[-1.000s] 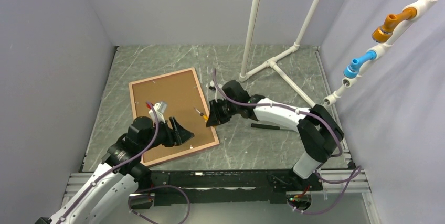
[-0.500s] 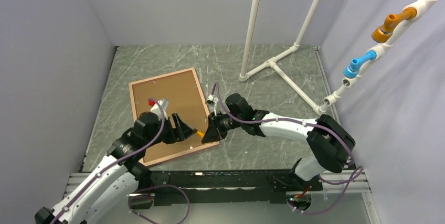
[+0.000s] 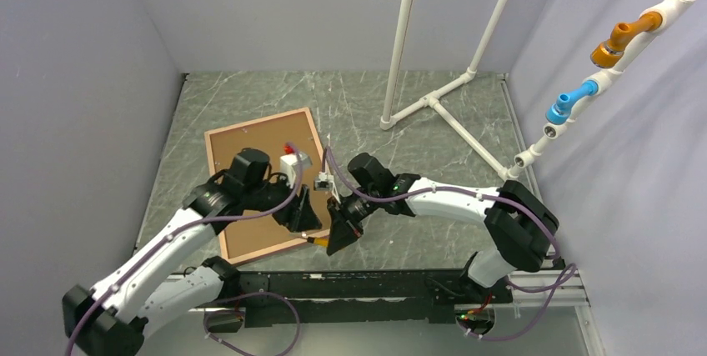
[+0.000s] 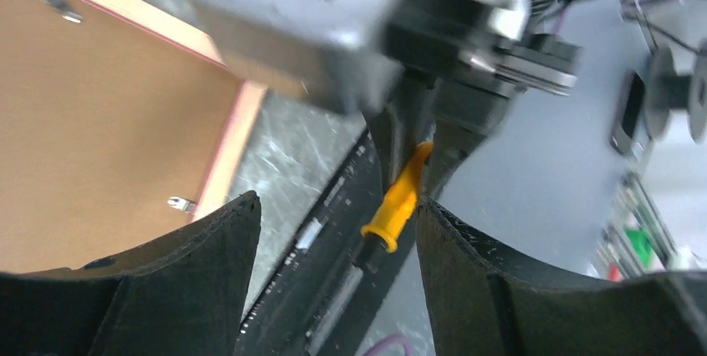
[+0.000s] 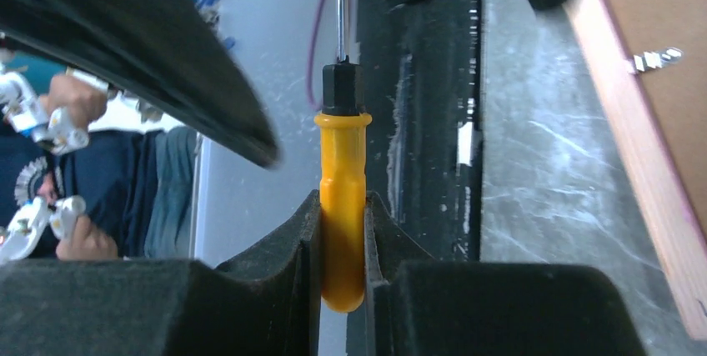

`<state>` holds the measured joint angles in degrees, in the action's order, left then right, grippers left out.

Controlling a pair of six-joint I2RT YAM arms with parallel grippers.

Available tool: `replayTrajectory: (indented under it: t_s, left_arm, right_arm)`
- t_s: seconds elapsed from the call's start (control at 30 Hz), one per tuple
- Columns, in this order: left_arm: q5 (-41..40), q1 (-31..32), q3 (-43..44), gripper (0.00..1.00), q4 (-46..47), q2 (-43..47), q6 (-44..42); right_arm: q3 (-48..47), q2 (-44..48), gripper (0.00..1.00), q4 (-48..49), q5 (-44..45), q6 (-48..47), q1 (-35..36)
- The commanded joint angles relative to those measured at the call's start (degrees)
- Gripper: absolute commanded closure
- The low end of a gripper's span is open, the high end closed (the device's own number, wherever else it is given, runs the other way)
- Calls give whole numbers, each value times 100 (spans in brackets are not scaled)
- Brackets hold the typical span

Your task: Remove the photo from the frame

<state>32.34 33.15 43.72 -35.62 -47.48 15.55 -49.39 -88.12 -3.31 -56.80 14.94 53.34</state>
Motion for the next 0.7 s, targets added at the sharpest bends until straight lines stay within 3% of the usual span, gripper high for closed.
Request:
replayTrajectory:
  t_s: [0.0,0.13,0.27,0.5,0.67]
  left_arm:
    - [1536,132,65,28,201,-675,-686]
    - [2203,434,-134,32,602,-976,-665]
    - [2532,571,-304,41,871,-845,-554]
    - [2765,796,-406,39,1000,-961,-561]
    - [2255,810,-373,55,929,-724,-587]
  right_arm:
    - [-446,-33,100,-641,-1003,-975,35]
    - [-568,12,100,-1057,-980,-1288,33]
    - [-650,-51,100,-1362,-1125,-1597,30]
    - [-664,35,100,-1109,-916,-1429,-27]
    - [-303,496,100,-497,-504,-906,-146]
